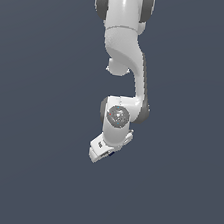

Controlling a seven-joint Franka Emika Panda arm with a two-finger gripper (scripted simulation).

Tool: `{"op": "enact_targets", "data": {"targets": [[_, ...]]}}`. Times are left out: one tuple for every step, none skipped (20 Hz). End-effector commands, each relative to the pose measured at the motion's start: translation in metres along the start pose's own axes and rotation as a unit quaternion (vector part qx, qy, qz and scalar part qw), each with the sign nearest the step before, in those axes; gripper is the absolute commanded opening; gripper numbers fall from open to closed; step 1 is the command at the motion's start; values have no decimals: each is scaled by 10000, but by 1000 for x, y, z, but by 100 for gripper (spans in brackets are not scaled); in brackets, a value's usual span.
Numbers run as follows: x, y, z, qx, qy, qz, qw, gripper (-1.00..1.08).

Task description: Pick up the object and move it to a goal position.

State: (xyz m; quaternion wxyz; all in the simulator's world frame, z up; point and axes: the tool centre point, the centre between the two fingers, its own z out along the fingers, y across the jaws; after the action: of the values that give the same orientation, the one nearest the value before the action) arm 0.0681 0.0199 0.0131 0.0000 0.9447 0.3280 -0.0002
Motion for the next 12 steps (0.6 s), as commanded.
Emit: {"op": "enact_targets", "data": {"targets": [[0, 0, -1, -1, 1, 0, 10000, -100], [0, -1, -2, -1, 1, 0, 10000, -100], [0, -1, -4, -1, 1, 0, 10000, -100], [0, -2, -7, -1, 1, 0, 10000, -100], [0, -2, -10, -1, 1, 0, 10000, -100], [0, -3, -13, -1, 1, 0, 10000, -100], [0, -4, -17, -1, 1, 0, 10000, -100], [0, -6, -22, -1, 1, 0, 10000, -100], [1, -7, -27, -1, 1, 0, 10000, -100], [1, -9, -33, -2, -1, -1, 10000, -100], [1, -10, -40, -2, -1, -1, 10000, -100], [1, -12, -47, -2, -1, -1, 10000, -100]]}}
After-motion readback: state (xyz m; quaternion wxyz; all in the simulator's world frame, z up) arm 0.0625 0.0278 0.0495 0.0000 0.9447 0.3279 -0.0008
